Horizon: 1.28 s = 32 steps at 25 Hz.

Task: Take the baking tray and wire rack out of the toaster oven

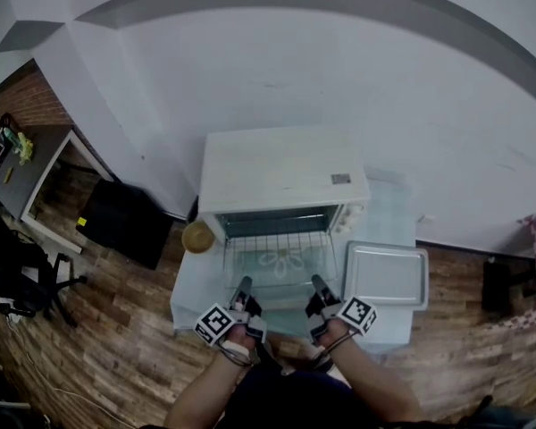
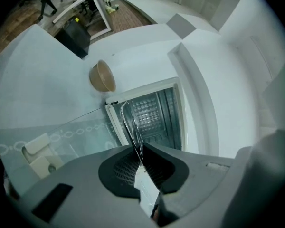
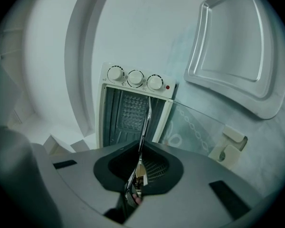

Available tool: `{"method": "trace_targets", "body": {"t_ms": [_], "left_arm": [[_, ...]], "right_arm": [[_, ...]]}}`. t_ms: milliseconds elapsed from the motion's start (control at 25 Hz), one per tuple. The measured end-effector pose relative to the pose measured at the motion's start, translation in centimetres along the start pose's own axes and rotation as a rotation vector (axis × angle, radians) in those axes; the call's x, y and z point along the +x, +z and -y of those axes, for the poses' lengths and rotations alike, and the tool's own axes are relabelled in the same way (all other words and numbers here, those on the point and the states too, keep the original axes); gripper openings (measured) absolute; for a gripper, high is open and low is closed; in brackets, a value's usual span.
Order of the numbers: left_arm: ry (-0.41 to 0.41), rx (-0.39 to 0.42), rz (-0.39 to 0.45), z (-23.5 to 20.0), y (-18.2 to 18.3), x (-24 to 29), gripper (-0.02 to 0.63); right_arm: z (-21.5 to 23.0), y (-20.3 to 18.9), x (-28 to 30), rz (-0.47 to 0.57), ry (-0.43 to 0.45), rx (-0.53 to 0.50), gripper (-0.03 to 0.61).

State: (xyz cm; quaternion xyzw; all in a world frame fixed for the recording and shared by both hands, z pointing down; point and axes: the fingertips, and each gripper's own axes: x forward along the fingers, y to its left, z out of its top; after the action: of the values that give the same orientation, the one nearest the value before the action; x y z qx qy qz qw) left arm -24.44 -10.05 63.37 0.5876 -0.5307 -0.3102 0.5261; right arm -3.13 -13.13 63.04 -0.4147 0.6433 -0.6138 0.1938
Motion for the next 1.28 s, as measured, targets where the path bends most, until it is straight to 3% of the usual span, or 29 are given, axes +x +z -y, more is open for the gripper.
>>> {"method": "trace_targets", "body": {"t_ms": [320, 440, 640, 720, 800, 960, 1080, 1240, 1280], "left_arm": [[0.029, 0.024, -0.022, 0.3, -1.7, -3.4, 0.014], [-0.062, 0.05, -0.03, 1.8, -2.6, -4.4, 0.014], [0.007, 0.049, -0.069, 1.5, -5.3, -6.2, 0.014], [0.079, 0.053, -0.09, 0.6, -6.7, -6.4, 0.014], [0.086, 0.047, -0.109, 0.8, -8.3, -5.9, 0.014], [-0.048, 0.045, -0.155, 4.1, -12.0, -3.4, 0.014], [0.036, 0.048, -0.207, 3.5, -15.2, -2.6, 0.014], [-0.08, 0.031, -0.254, 6.4, -19.8, -0.4, 0.014], [-0.053, 0.029, -0.27, 6.3, -21.0, -0.2, 0.014]], "right_arm": [[-0.2, -1.1, -3.2, -0.039, 0.01, -0.03, 0.025], [0.0, -1.7, -4.9, -0.054, 0.013, -0.019, 0.025], [1.2, -1.2, -8.3, -0.052, -0.024, -0.004, 0.025], [1.8, -0.4, -9.5, -0.037, -0.044, 0.001, 0.025], [2.3, 0.8, -10.6, -0.015, -0.052, 0.009, 0.025], [3.6, 3.9, -13.3, 0.038, -0.053, 0.016, 0.025], [4.8, 6.3, -15.8, 0.082, -0.066, 0.014, 0.025], [6.5, 9.8, -19.2, 0.135, -0.086, 0.002, 0.025], [6.9, 10.7, -20.0, 0.149, -0.086, 0.0, 0.025]]}}
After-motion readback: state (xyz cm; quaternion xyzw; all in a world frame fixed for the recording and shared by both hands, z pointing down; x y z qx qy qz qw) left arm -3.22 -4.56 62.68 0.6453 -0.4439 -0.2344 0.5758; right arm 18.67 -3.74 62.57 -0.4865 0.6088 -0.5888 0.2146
